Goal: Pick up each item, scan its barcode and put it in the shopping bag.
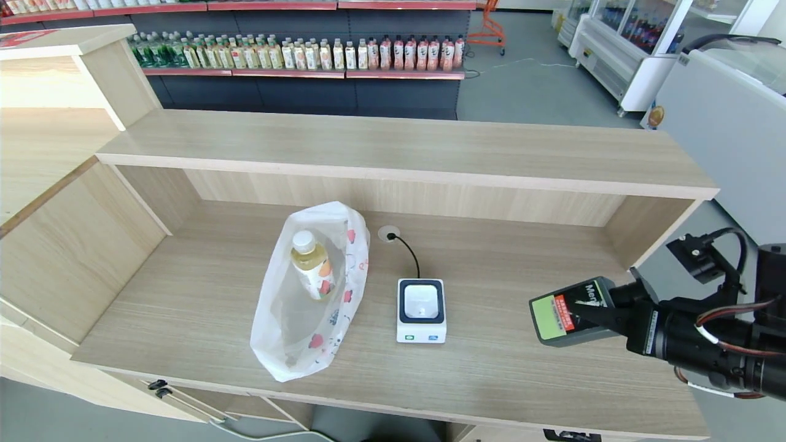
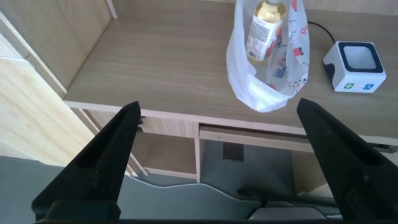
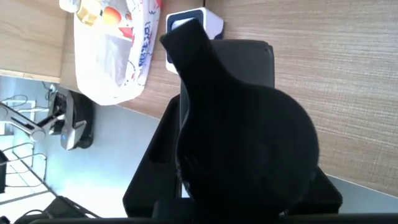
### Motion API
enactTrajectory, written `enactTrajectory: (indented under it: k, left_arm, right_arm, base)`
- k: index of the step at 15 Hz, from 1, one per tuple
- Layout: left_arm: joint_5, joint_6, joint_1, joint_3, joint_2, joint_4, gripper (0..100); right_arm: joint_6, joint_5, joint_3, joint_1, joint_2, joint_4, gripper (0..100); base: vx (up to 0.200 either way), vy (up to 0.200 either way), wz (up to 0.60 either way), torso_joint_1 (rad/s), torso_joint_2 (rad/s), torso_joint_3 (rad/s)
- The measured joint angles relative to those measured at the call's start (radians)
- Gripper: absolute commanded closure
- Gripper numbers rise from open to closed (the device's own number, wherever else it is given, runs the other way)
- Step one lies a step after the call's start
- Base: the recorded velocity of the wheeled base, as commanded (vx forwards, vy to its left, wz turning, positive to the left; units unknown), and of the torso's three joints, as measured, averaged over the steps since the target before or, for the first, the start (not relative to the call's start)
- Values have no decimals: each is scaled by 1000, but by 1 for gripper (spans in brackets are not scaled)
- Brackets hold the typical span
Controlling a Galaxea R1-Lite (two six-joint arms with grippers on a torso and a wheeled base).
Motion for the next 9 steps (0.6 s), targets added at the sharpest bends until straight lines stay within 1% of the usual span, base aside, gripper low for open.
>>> enactTrajectory:
  k: [2,5,7,9]
  left_arm:
    - [0,0,0,0,0,0,0]
    - [0,0,0,0,0,0,0]
    - [0,1,0,0,0,0,0]
    - [0,3,0,0,0,0,0]
  right_arm:
    - [-16,-24,-25,-6,33,-1,100]
    - [-17,-129,-107,-5,142,-3,100]
    - [-18,-183,-166,-1,229,-5,100]
    - [-17,-197,-194,9,304,-17,100]
  base:
    - [0,200,0,5,5,0]
    - [0,200,0,1,2,2]
    - [0,0,0,0,0,0]
    - [0,0,0,0,0,0]
